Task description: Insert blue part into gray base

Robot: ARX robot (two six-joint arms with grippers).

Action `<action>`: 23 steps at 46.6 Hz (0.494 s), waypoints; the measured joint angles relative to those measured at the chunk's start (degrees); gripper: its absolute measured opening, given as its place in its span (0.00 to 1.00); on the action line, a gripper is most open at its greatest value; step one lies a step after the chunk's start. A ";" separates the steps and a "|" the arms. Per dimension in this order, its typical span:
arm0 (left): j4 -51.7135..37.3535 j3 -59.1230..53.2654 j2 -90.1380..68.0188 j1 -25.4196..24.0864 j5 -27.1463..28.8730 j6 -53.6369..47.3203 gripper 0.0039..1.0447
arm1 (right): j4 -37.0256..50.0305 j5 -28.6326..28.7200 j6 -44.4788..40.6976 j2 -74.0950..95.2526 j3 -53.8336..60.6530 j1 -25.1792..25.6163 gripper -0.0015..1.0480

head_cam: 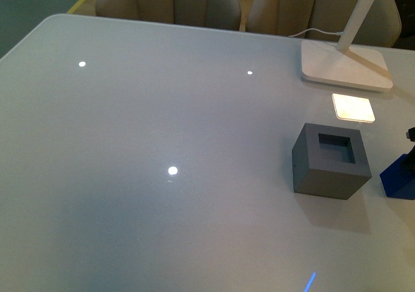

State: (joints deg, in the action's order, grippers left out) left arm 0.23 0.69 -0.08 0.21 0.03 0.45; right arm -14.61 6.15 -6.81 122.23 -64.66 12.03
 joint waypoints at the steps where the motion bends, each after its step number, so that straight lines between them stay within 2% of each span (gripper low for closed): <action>1: 0.00 0.00 0.00 0.00 0.00 0.00 0.93 | -0.35 0.28 -0.28 -1.05 0.28 -0.02 0.42; 10: 0.00 0.00 0.00 0.00 0.00 0.00 0.93 | -4.76 2.12 -0.50 -11.04 0.70 -1.07 0.42; 18: 0.00 0.00 0.00 0.00 0.00 0.00 0.93 | -8.57 2.67 3.06 -16.98 -0.46 -4.61 0.42; 23: 0.00 0.00 0.00 0.00 0.00 0.00 0.93 | -9.49 1.90 6.16 -17.84 -0.74 -8.59 0.42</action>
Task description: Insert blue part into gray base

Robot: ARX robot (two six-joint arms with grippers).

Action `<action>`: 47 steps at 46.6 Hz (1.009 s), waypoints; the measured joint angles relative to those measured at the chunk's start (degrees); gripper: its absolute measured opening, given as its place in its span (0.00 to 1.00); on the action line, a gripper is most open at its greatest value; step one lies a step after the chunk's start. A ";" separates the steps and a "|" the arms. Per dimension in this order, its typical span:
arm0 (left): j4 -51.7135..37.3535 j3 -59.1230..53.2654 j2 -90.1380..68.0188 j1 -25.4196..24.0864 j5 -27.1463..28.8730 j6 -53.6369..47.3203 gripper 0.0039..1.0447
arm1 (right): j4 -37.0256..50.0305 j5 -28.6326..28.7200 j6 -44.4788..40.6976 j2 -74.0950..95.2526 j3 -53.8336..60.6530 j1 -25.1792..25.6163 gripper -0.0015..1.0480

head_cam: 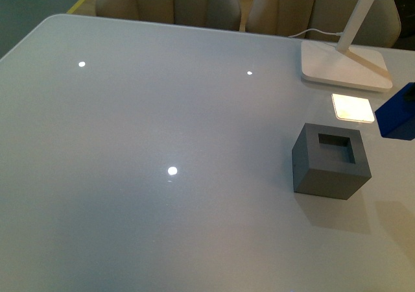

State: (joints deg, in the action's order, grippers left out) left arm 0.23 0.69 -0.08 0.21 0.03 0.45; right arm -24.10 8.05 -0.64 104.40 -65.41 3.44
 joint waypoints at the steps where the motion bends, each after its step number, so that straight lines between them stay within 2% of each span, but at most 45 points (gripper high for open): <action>1: 0.00 0.00 0.00 0.00 0.00 0.00 0.93 | -0.04 -0.35 0.52 0.00 0.00 -0.68 0.42; 11: 0.00 0.00 0.00 0.00 0.00 0.00 0.93 | -0.11 -1.38 5.53 0.02 0.20 -6.64 0.42; 21: 0.00 0.00 0.00 0.00 0.00 0.00 0.93 | -0.13 -2.43 8.98 2.49 0.26 -10.29 0.42; 47: 0.00 0.00 0.00 0.00 0.00 0.00 0.93 | -0.39 -3.82 11.80 7.34 -1.95 -10.51 0.42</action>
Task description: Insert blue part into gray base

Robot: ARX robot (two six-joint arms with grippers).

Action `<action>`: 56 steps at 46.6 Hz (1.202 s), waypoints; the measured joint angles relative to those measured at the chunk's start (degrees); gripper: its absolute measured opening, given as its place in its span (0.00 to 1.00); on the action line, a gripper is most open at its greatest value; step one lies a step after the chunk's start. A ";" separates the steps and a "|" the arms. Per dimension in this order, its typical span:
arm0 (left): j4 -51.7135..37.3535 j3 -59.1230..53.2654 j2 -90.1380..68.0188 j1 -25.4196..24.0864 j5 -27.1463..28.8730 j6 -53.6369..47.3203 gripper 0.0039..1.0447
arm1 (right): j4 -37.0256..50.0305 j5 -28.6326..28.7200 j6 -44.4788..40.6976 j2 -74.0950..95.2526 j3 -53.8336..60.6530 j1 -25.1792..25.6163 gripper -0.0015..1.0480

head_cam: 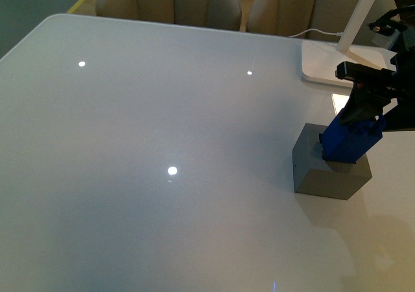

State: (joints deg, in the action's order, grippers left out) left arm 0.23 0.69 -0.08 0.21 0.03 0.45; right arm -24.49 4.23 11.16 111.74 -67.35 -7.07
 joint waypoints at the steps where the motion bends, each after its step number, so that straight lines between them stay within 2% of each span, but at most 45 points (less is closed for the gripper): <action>1: 0.00 -0.02 0.00 0.00 0.00 0.00 0.93 | 0.00 0.00 0.00 0.04 -0.07 0.00 0.42; 56: 0.00 0.00 0.00 0.00 0.00 0.00 0.93 | -0.26 -1.92 0.07 0.39 -0.24 0.37 0.42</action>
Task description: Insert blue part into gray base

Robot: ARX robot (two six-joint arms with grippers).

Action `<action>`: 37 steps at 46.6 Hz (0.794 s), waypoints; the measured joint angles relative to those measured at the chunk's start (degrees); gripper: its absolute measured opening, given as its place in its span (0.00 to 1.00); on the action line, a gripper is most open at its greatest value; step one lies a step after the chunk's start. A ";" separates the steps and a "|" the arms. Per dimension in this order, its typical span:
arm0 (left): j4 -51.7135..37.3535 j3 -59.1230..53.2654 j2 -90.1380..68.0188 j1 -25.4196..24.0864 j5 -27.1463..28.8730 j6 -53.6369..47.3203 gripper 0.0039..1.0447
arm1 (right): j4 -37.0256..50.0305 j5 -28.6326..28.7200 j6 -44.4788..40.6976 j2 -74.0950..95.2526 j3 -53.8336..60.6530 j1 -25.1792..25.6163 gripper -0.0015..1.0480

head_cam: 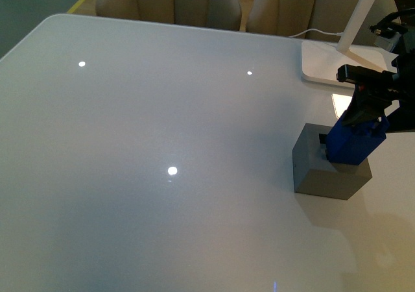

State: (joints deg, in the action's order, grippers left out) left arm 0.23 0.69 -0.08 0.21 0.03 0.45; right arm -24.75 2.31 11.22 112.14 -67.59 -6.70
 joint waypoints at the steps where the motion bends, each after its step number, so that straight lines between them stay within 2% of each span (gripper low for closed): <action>1: 0.00 0.00 0.00 0.00 0.00 0.00 0.93 | 0.00 0.02 0.00 0.00 0.00 0.00 0.42; 37: 0.00 0.00 0.00 0.00 0.00 0.00 0.93 | 0.44 -1.07 1.70 1.42 -1.03 -1.53 0.42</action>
State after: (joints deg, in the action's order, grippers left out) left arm 0.23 0.69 -0.08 0.21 0.03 0.45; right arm -24.32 1.23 12.93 113.56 -68.62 -8.23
